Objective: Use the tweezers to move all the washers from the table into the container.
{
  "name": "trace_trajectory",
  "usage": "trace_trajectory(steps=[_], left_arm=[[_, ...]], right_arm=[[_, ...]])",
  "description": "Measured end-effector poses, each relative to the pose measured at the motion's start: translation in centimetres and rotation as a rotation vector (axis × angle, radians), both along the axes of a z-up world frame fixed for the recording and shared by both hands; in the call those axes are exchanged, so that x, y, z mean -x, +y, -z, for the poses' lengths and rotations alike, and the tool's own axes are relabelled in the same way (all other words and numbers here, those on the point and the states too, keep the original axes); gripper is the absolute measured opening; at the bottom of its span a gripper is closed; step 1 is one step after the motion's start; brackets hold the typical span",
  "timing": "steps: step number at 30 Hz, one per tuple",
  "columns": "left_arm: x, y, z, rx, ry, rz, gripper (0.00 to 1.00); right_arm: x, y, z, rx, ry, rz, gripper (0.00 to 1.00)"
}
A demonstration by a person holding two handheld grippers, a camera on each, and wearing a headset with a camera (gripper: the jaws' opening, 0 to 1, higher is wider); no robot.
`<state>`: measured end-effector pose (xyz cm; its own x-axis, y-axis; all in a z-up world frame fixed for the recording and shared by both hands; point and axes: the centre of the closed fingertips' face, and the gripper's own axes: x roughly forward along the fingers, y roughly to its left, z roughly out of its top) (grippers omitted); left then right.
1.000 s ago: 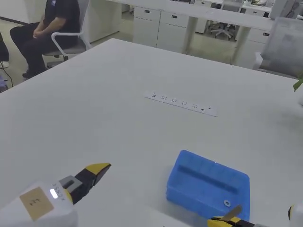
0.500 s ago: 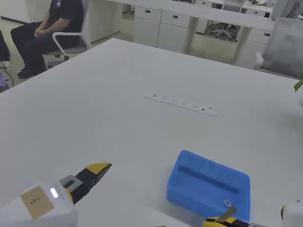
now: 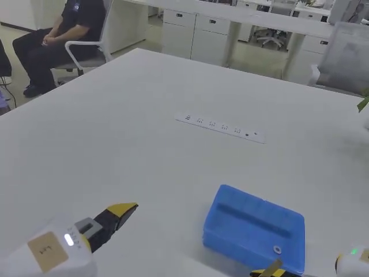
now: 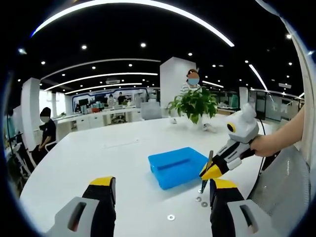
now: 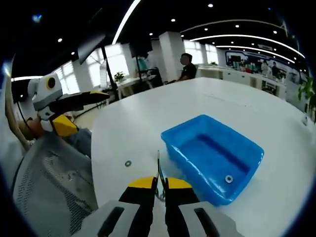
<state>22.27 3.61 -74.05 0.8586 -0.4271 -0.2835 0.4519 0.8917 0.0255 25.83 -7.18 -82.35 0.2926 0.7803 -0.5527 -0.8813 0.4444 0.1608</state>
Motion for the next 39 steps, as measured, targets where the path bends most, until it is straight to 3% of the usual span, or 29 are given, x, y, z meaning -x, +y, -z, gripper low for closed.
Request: trace_trajectory(steps=[6, 12, 15, 18, 28, 39], left_arm=[[0.0, 0.0, 0.0, -0.003, 0.002, 0.001, 0.79], [0.0, 0.0, 0.0, -0.001, -0.002, 0.001, 0.79], [0.0, 0.1, 0.0, -0.003, -0.003, -0.001, 0.79], [-0.1, 0.3, -0.2, 0.002, -0.011, -0.010, 0.79], [-0.1, 0.5, -0.6, 0.012, -0.027, -0.023, 0.79], [-0.1, 0.7, -0.5, 0.014, -0.028, -0.026, 0.79]], right_arm=[[1.1, 0.2, 0.2, 0.098, -0.136, -0.129, 0.03], [1.4, 0.1, 0.3, 0.113, -0.161, -0.145, 0.03], [1.1, -0.1, 0.3, 0.118, -0.148, -0.125, 0.02], [0.8, 0.0, -0.7, 0.069, -0.109, -0.094, 0.02], [-1.3, -0.4, -5.4, -0.012, -0.135, -0.039, 0.03], [-4.1, -1.2, -7.8, -0.079, -0.121, 0.032, 0.03]])
